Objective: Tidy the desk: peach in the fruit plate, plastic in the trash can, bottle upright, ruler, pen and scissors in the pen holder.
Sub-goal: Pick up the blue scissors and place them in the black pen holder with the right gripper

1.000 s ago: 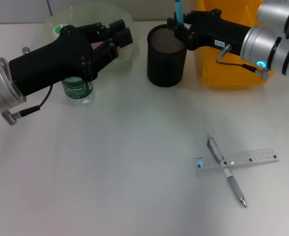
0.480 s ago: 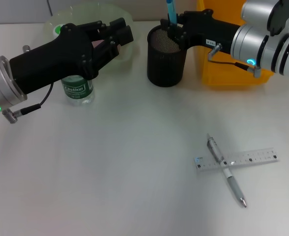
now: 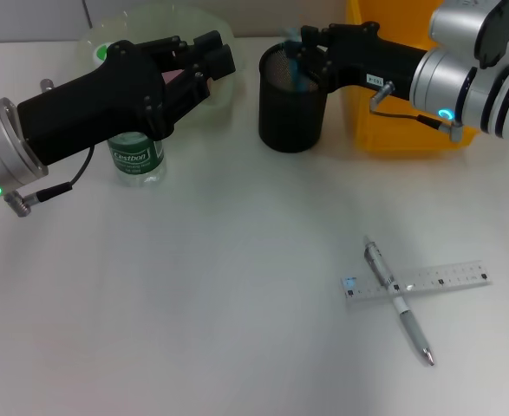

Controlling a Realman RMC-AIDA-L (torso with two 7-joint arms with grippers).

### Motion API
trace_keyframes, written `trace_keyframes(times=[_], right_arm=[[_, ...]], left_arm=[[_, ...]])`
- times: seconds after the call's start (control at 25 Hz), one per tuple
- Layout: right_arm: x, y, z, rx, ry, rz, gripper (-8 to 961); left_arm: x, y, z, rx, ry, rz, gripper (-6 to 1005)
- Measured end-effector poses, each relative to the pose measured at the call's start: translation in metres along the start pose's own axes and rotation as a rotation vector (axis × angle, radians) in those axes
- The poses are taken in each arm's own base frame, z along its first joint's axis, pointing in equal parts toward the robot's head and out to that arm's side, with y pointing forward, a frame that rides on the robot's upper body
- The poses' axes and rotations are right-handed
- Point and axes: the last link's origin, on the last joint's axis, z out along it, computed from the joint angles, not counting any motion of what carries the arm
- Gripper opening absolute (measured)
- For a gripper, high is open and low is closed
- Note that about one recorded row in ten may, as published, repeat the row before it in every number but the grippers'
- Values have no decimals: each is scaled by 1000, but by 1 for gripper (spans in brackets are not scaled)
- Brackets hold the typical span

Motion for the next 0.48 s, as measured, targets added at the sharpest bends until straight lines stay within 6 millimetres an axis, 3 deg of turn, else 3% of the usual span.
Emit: trace_keyframes(times=[0.08, 0.48], right_arm=[[0, 0, 0, -1, -1, 0, 250], [1, -1, -3, 4, -10, 10, 491]], left_arm=[[0, 0, 0, 0, 0, 0, 193], [-1, 0, -2, 6, -2, -3, 194]])
